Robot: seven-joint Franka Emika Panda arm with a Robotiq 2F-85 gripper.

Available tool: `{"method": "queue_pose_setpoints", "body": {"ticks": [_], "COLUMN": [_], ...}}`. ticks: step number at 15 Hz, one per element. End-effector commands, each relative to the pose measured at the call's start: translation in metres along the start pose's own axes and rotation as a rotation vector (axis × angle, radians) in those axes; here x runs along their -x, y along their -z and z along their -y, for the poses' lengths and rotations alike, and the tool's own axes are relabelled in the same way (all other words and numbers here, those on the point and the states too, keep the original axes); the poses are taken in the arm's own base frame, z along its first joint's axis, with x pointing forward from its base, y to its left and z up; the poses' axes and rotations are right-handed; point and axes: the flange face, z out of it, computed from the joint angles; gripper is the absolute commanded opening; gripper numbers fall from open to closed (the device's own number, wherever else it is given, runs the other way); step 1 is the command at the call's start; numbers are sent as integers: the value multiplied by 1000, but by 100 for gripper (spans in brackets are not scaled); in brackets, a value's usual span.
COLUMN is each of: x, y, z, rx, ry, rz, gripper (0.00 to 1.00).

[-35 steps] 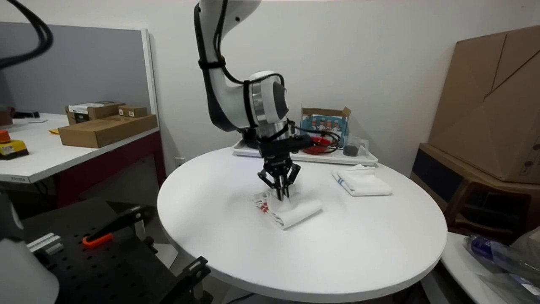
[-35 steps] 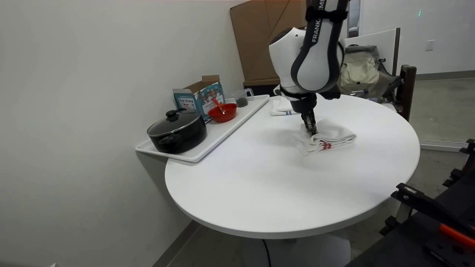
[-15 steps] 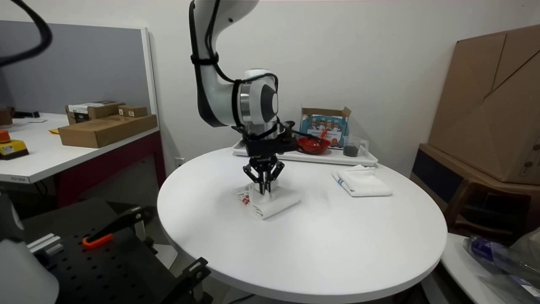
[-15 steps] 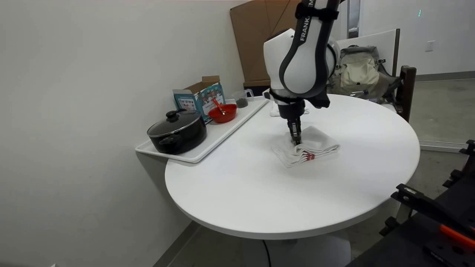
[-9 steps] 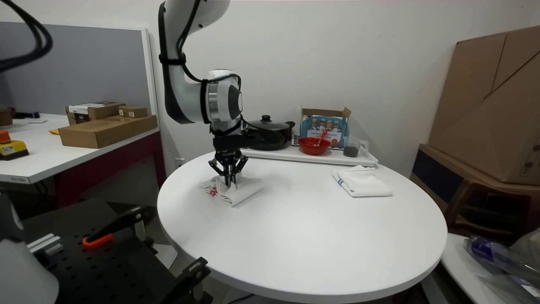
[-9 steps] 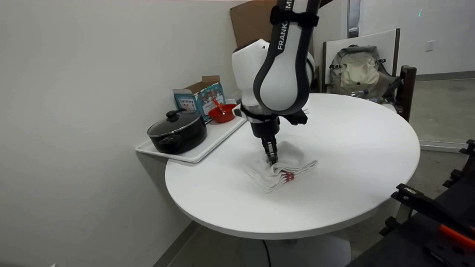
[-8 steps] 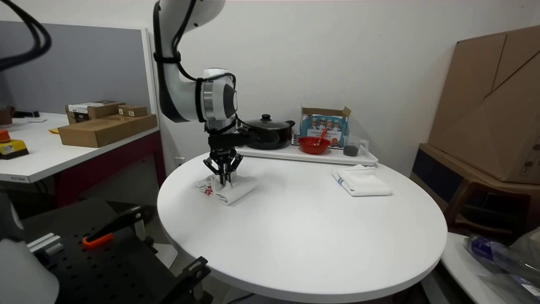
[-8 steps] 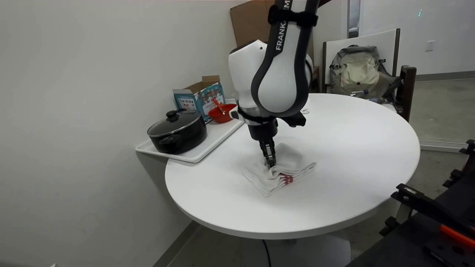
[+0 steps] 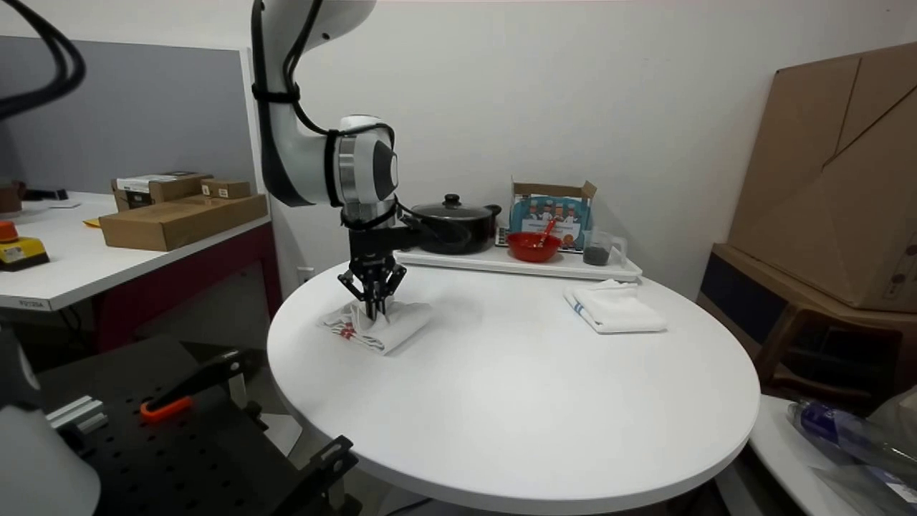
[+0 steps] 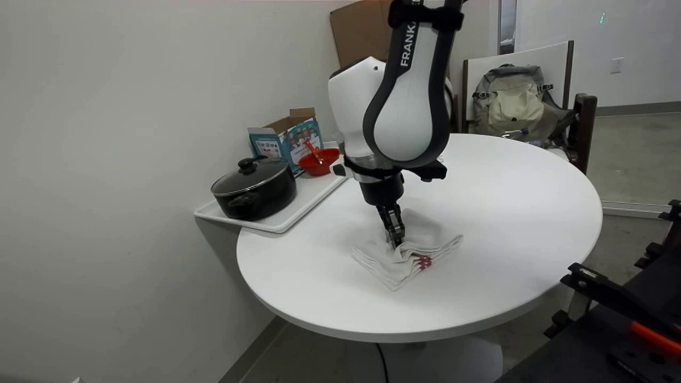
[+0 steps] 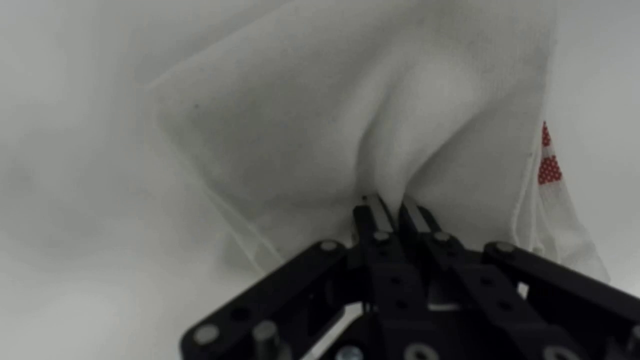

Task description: Use the white and red tea towel to wipe the table

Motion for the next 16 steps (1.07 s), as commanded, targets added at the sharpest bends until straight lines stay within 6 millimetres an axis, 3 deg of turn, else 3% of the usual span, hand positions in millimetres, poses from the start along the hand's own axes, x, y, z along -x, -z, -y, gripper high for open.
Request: {"method": "queue_pose_setpoints", "body": {"ticks": [1, 4, 10, 16], "x": [43, 78, 168, 222], "y": [-12, -13, -17, -13], "z": [-12, -42, -106, -129], "rx": [-59, -45, 29, 52], "ry": [-55, -157, -342, -443], "rz": [55, 64, 108, 119], "gripper": [5, 5, 5, 5]}}
